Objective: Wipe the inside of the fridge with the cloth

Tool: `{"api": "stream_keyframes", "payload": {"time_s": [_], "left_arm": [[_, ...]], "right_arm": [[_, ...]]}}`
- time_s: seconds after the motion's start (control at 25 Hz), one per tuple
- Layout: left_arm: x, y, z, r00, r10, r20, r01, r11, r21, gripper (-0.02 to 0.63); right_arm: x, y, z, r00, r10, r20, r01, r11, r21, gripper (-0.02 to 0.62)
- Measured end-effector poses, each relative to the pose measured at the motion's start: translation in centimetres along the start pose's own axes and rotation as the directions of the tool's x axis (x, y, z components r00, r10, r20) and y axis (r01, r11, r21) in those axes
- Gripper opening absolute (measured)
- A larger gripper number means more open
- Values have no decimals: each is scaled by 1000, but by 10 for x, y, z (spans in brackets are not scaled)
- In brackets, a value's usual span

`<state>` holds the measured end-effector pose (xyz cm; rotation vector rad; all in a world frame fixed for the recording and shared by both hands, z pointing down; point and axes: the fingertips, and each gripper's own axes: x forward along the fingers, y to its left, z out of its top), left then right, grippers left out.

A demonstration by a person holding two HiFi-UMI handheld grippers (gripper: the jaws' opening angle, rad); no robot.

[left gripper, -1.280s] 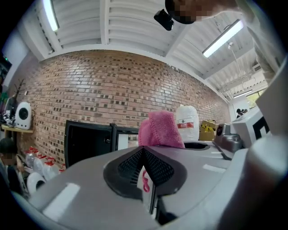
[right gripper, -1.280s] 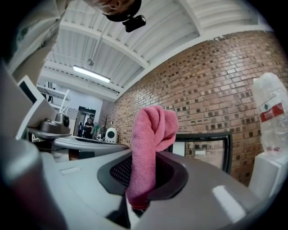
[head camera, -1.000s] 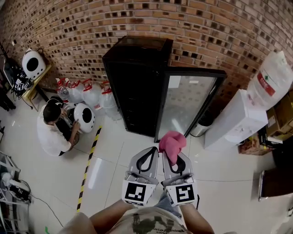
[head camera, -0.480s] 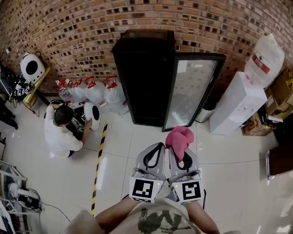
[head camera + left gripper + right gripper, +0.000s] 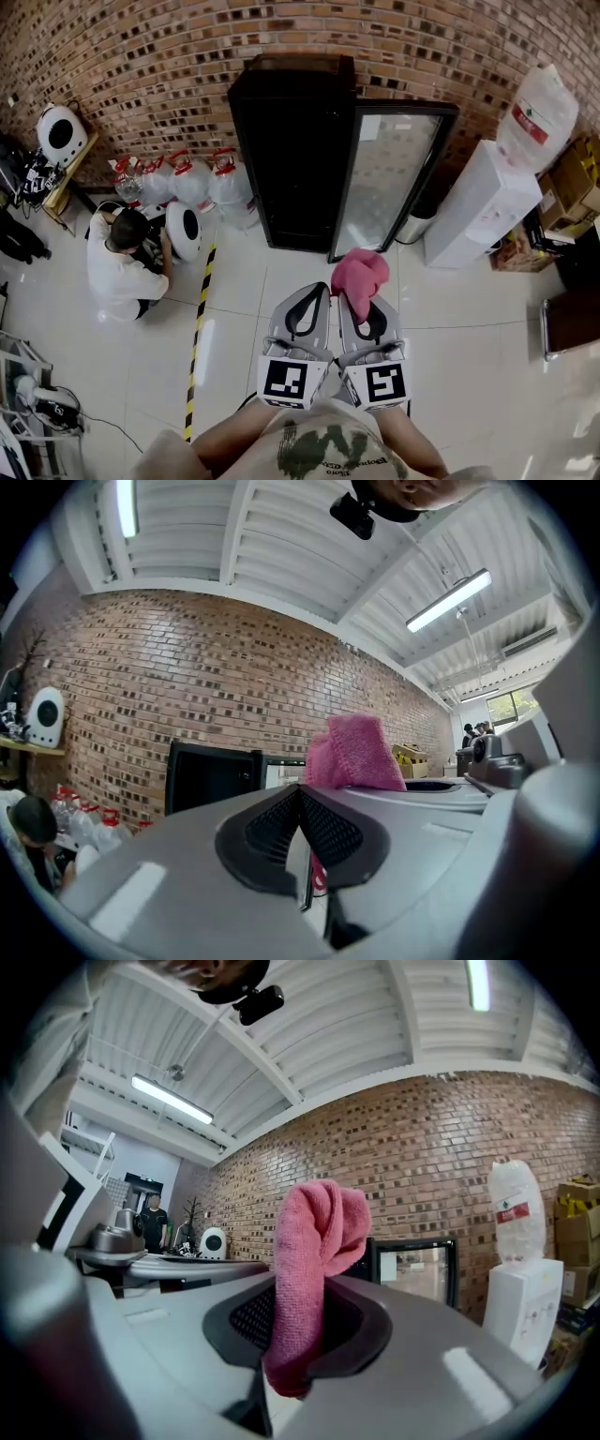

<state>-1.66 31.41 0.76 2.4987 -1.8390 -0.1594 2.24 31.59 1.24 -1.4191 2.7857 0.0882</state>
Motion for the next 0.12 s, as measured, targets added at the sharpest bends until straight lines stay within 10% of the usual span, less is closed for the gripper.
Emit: {"api": "stream_keyframes", "payload": {"time_s": [0.12], "left_arm": [[-1, -5, -6, 1000, 1, -7, -1, 1000, -1, 6]], "right_arm": [[-5, -3, -5, 1000, 3, -3, -3, 1000, 8, 60]]}}
